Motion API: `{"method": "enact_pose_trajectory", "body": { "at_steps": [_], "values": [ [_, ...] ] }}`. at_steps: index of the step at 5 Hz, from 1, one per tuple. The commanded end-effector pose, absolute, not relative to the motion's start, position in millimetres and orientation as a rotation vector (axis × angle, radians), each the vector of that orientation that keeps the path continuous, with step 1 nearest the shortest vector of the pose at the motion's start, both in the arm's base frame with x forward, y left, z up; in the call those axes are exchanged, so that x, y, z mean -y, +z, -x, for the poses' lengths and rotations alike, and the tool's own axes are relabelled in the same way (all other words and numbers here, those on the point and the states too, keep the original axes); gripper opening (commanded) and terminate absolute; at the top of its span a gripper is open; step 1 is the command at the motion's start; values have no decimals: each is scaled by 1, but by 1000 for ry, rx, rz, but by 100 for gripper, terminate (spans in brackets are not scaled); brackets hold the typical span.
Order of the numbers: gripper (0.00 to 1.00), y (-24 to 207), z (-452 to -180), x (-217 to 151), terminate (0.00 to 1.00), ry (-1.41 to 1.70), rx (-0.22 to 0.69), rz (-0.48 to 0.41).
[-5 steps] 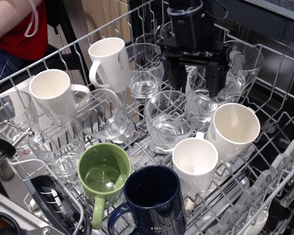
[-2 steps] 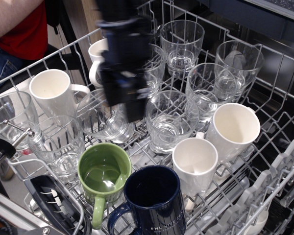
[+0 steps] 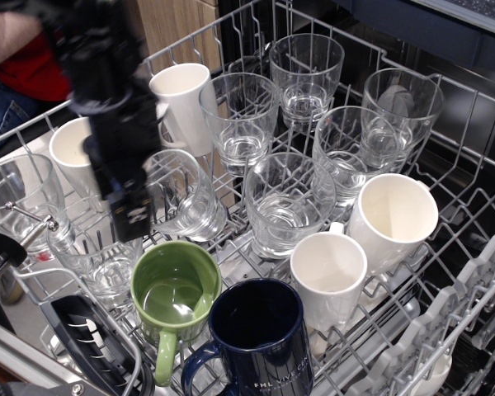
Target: Pick up green mug
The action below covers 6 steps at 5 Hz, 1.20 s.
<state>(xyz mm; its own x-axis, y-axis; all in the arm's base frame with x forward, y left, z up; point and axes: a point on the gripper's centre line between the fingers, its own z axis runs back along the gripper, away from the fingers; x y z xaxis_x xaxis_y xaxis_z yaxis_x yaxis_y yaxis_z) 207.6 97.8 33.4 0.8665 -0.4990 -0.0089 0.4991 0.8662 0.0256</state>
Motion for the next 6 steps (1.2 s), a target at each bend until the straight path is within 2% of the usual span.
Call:
{"method": "enact_pose_trajectory", "body": {
  "at_steps": [1,2,3,4,5,6],
  "values": [
    [100,1,-222,-111,0,-414,184,-71],
    [100,-12,-226,-109,0,-315,236,-45],
    [100,-19,-222,-107,0,-305,241,-88],
    [100,-28,-222,-106,0,-321,195,-138],
    [100,-34,-221,-106,0,-326,178,-206],
    [100,-38,-222,-106,0,-323,170,-233]
  ]
}}
